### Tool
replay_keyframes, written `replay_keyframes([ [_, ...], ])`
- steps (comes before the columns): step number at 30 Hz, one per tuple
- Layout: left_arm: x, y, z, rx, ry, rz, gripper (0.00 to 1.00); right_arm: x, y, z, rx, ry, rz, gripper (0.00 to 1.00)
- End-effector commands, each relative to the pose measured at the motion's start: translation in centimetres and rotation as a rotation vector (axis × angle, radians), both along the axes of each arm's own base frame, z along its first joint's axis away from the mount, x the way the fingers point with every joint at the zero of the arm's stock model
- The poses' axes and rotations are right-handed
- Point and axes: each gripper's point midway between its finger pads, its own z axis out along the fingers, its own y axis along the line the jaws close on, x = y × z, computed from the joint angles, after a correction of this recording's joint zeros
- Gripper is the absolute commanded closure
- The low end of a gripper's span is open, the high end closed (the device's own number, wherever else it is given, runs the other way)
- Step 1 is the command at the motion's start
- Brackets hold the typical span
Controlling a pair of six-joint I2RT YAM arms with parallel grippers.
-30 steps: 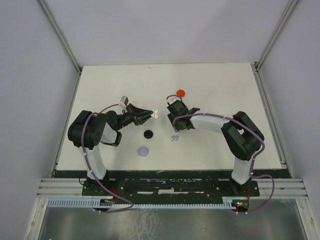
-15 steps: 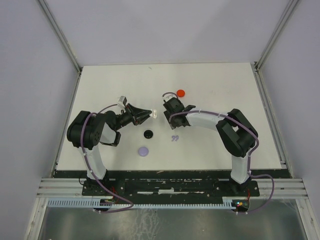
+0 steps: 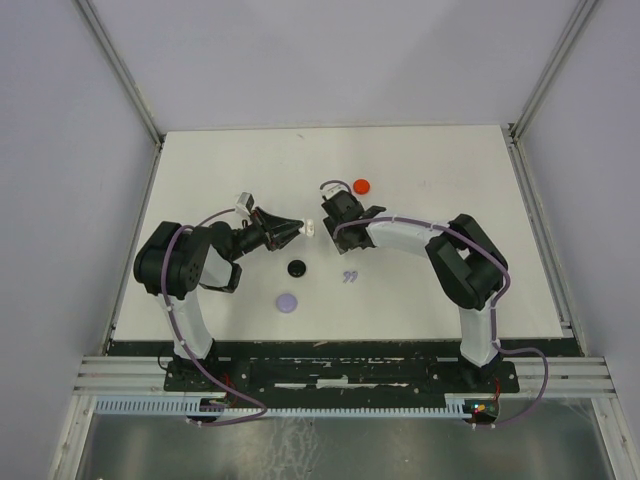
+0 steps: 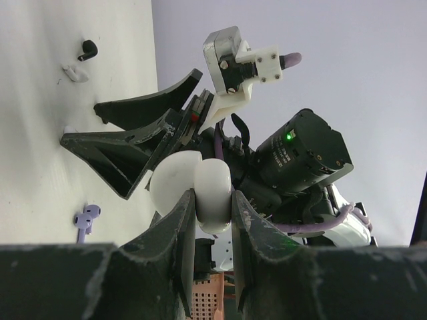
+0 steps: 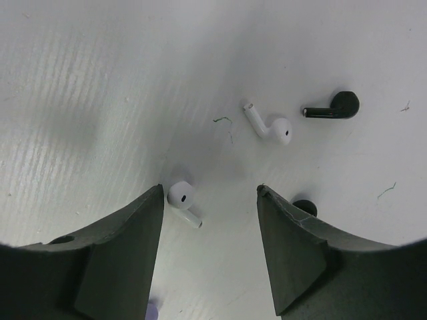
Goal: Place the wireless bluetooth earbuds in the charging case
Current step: Pick up the earbud from the center of the board.
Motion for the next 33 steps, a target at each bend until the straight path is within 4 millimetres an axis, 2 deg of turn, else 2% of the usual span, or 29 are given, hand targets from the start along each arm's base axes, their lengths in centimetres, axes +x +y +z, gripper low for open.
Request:
replay_keyframes([
  [1,-1.1,0.2,4.2,-0.048,-0.211,-0.018,0.97,1.2,0.4,0.8,-0.002,-0.030,-0.005,0.34],
  [16,-1.0,0.2,4.1,-0.047,-0.209,-0.017,0.97,2.7,-1.1,1.4,0.005,-0.044,-0.048,0.35],
  [26,-1.0,0.2,3.9,-0.046,-0.203,-0.014,0.97,2.4,-0.4,2.9,0.058,-0.050,0.005,0.35],
  [33,-1.1,0.2,3.9,-0.045,-0.203,-0.015,0.97,1.8,0.0,2.6,0.061,-0.018,0.049,0.37],
])
